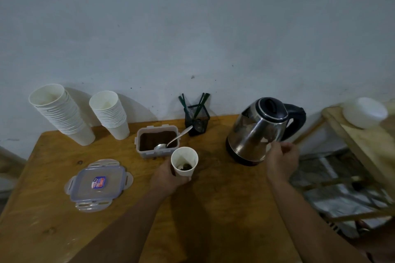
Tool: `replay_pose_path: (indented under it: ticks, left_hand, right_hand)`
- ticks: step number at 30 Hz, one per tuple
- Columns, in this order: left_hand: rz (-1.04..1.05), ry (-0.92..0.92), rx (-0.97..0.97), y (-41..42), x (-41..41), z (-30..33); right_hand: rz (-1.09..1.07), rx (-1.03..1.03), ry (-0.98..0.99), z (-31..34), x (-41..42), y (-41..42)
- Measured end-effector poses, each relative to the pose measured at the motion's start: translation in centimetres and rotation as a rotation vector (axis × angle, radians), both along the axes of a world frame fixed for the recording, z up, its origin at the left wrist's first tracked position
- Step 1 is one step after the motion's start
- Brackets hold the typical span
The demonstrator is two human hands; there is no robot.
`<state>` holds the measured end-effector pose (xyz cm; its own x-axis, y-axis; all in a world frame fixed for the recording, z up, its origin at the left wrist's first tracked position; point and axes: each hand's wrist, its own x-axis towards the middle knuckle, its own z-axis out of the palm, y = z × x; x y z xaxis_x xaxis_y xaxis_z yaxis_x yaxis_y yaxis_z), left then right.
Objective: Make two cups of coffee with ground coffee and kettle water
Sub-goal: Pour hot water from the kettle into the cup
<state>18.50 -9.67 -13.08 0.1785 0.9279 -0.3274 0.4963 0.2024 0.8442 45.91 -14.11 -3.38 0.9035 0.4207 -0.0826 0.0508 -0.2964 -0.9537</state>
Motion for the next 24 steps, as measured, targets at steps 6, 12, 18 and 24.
replay_pose_path:
  ticks: [6,12,18,24]
  left_hand:
    - [0.038,0.028,0.043,-0.4,1.0,-0.5]
    - [0.045,0.038,0.034,-0.7,2.9,-1.5]
    - [0.065,0.102,0.008,-0.7,3.3,-2.0]
    - [0.104,0.073,-0.007,-1.0,3.5,-2.3]
  right_hand:
    - [0.114,0.2,0.236,0.7,3.9,3.4]
    - [0.232,0.223,0.487,1.7,6.5,5.5]
    - [0.292,0.241,0.646,2.2,8.4,6.7]
    - [0.227,0.357,0.796,2.4,8.2,7.0]
